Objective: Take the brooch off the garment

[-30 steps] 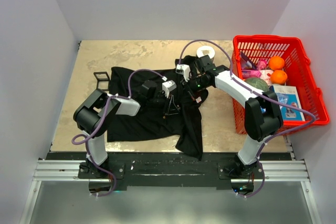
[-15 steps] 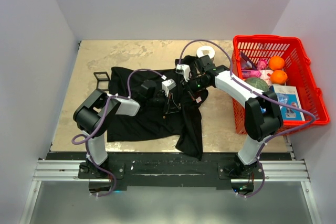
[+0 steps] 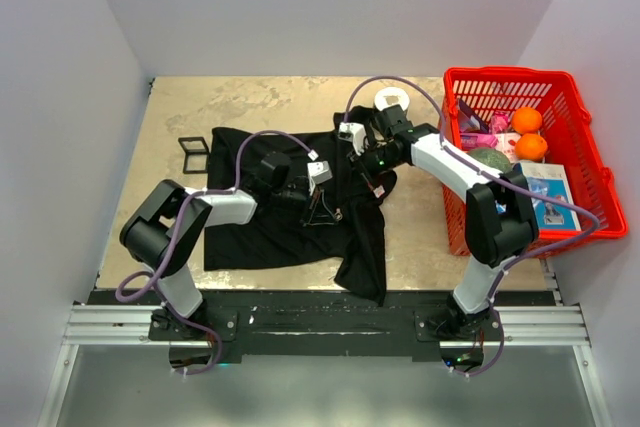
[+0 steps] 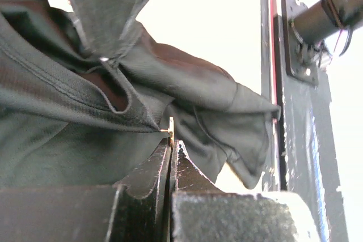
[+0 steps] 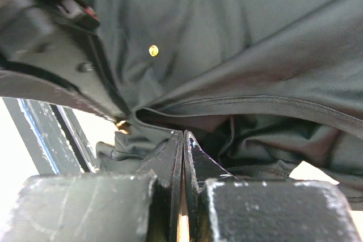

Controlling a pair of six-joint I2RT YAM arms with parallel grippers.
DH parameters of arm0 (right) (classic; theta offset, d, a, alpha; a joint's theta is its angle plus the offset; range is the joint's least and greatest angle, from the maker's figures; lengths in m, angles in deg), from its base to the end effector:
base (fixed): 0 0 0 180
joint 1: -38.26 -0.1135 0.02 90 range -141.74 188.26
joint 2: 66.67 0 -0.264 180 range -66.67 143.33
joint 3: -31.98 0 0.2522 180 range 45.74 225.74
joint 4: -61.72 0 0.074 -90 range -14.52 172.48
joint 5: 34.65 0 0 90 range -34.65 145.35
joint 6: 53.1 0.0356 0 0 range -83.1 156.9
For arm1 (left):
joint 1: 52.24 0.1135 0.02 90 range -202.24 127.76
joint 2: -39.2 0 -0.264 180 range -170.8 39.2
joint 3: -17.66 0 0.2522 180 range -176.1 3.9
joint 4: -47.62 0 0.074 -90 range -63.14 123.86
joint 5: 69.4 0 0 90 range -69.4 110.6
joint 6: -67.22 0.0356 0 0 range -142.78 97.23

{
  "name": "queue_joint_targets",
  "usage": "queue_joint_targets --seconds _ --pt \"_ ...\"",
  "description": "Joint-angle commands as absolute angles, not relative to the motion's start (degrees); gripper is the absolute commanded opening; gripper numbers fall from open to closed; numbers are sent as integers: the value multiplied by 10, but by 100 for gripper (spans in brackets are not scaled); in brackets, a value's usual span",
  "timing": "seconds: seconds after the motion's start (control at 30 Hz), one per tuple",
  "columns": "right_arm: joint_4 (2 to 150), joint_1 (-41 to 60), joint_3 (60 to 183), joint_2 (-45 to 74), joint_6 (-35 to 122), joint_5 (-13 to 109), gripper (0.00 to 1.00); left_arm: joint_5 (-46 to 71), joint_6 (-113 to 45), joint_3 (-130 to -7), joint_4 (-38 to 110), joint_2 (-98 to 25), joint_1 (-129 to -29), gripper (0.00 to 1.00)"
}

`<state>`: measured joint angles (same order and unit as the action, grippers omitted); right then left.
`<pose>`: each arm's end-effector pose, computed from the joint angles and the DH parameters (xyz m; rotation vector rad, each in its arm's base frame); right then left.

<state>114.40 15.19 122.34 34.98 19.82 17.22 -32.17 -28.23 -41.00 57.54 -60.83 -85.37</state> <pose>0.3276 0.1634 0.2310 -1.0791 2.3523 0.9215 0.2665 -0.2078 0.1569 1.0640 1.8898 -1.3653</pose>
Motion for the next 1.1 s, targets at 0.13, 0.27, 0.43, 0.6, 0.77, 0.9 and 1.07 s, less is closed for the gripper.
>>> queue_joint_targets --seconds 0.13,0.27,0.43,0.6,0.77,0.9,1.07 --pt "1144 156 1248 355 169 266 0 -378 -135 -420 484 -567 -857 0" --pt "1149 155 1246 361 155 291 0 -379 -85 -429 434 -549 -857 0" --pt "1154 155 1260 353 149 288 2 -350 10 -445 355 -527 -857 0" --pt "1158 155 1267 321 148 275 29 -271 117 -440 269 -444 -855 0" --pt "1142 154 1288 289 145 288 40 -141 233 -392 230 -353 -846 0" --pt "1119 134 1292 276 122 275 37 -100 272 -354 221 -283 -830 0" --pt "1121 97 1293 314 90 247 34 -10 328 -269 243 -175 -828 0"
